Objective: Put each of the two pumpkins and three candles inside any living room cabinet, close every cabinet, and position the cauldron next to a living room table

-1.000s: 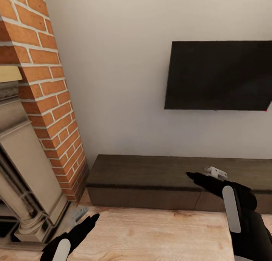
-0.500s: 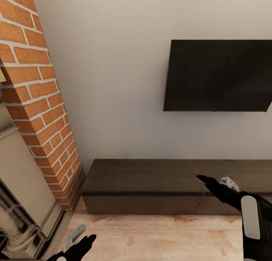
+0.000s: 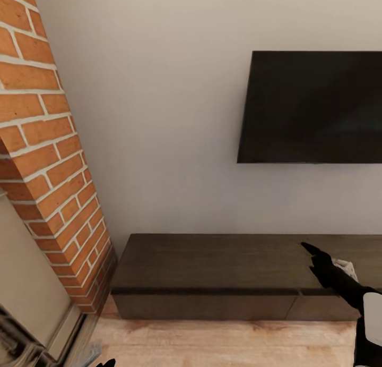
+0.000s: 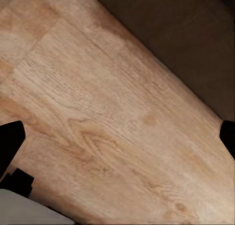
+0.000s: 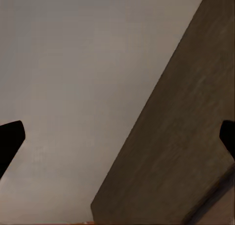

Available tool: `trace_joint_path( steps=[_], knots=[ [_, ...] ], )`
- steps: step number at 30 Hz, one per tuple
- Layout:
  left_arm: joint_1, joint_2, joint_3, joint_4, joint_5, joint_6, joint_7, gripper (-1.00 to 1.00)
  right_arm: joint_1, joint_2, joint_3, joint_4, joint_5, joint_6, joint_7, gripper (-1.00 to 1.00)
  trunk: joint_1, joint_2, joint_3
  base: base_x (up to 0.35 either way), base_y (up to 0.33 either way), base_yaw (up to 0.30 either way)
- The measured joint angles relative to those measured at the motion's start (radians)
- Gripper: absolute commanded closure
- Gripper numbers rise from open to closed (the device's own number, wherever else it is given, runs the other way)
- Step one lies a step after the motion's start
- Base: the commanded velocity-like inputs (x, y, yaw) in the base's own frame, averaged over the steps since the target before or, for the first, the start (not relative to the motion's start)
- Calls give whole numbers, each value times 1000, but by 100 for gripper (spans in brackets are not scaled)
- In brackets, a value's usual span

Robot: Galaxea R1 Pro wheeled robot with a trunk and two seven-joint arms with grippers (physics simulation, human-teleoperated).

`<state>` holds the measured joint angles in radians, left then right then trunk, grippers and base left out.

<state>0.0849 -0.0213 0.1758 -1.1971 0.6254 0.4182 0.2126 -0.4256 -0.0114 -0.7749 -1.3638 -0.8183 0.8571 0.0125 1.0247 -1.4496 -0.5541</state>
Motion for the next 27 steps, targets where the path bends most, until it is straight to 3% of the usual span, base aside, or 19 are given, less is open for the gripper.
trace_joint_path(
  steps=[4, 8, 11, 13, 15, 18, 19, 21, 27],
  knots=[
    [7, 4, -2, 51, 1, -6, 0, -100, 8, 9, -47, -69, -92, 2, 0, -100, 0, 0, 0, 43, 38, 0],
    [8, 5, -1, 62, -2, -10, -2, -100, 21, 10, -56, -96, -123, 9, 0, -100, 0, 0, 0, 8, 215, 0],
    [23, 7, 5, 58, 2, -11, -3, -100, 20, 1, -60, 18, -171, 10, 3, -100, 0, 0, 0, 2, 253, 0],
    [39, 10, 13, 50, 5, -10, -2, -100, 13, -20, -59, 99, -234, 7, 10, -100, 0, 0, 0, 1, 123, 0],
    [41, 11, 21, 50, 7, -9, -2, -100, 13, -28, -59, 112, -252, 6, 16, -100, 0, 0, 0, 0, 81, 0],
    [47, 9, 94, 50, 36, -3, 0, -100, 11, -51, -59, 145, -302, 3, 40, -100, 0, 0, 0, 0, 39, 0],
    [49, 8, 137, 47, 70, 7, -1, -100, 10, -57, -59, 156, -314, 2, 48, -100, 4, -7, -3, 0, 21, 0],
    [50, 11, 177, 47, 118, 31, -1, -100, 10, -63, -58, 167, -326, 2, 53, -100, 12, -21, -9, 0, 12, 0],
    [49, 14, 215, 68, 165, 54, 0, -100, 11, -67, -57, 180, -335, 0, 58, -100, 35, -63, -28, 0, 4, 0]
  ],
)
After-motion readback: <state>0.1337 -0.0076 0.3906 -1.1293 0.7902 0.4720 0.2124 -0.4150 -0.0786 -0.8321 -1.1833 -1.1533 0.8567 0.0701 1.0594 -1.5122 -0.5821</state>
